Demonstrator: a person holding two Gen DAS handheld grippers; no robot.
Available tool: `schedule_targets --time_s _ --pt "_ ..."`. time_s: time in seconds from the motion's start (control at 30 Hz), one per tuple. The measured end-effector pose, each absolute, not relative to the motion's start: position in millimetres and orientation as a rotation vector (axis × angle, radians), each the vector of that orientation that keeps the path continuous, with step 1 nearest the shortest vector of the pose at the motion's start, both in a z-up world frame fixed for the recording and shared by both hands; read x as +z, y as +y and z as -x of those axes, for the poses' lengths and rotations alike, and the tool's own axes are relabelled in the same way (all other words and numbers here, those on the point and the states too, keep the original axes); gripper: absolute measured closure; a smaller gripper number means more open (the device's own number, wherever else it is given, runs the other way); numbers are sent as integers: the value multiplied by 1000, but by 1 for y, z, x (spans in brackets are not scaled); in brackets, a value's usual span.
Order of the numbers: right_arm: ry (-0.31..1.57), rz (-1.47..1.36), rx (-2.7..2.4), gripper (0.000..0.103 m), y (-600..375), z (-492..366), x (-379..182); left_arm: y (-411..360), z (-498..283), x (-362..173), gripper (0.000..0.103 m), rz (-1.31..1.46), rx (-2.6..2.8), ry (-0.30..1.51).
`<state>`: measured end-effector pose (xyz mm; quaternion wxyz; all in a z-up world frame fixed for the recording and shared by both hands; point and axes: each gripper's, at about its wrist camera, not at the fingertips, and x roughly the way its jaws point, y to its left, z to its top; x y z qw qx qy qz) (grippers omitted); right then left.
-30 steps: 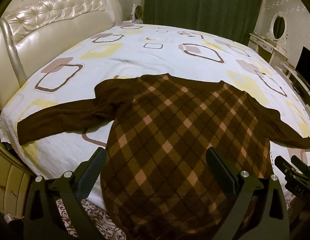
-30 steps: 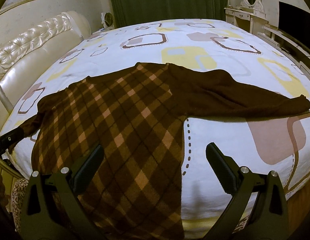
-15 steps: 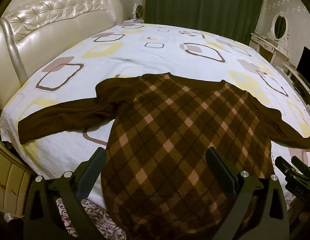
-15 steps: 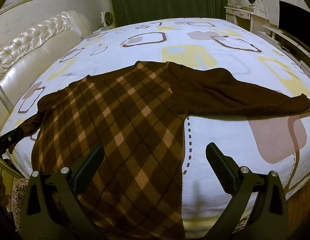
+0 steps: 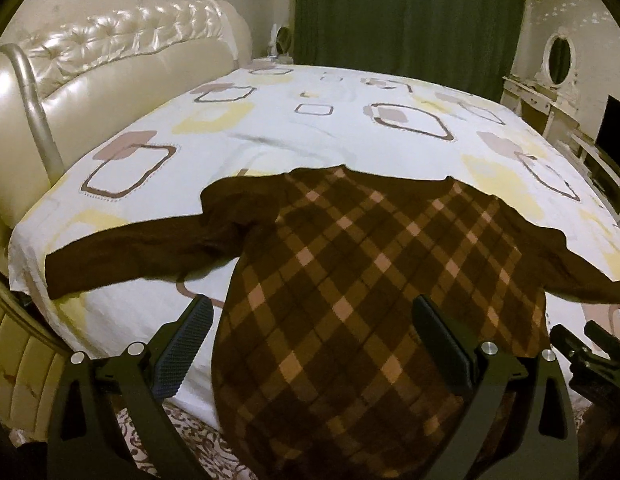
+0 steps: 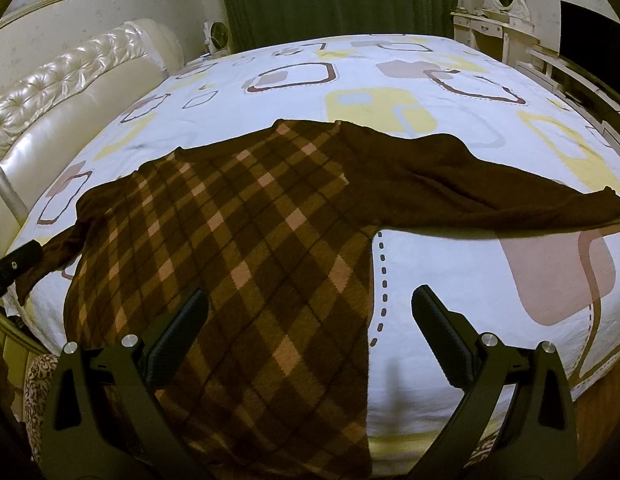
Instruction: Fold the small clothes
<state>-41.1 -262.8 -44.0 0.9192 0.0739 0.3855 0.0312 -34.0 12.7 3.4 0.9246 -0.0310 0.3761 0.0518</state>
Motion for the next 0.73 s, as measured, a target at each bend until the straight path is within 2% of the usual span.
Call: schedule_targets --time_s 0.43,0.73 --pt "791 -154 72 2 -259 42 -44 2 38 17 4 20 94 728" --pt "800 -161 78 2 -259 42 -45 3 27 -3 4 -6 126 815"
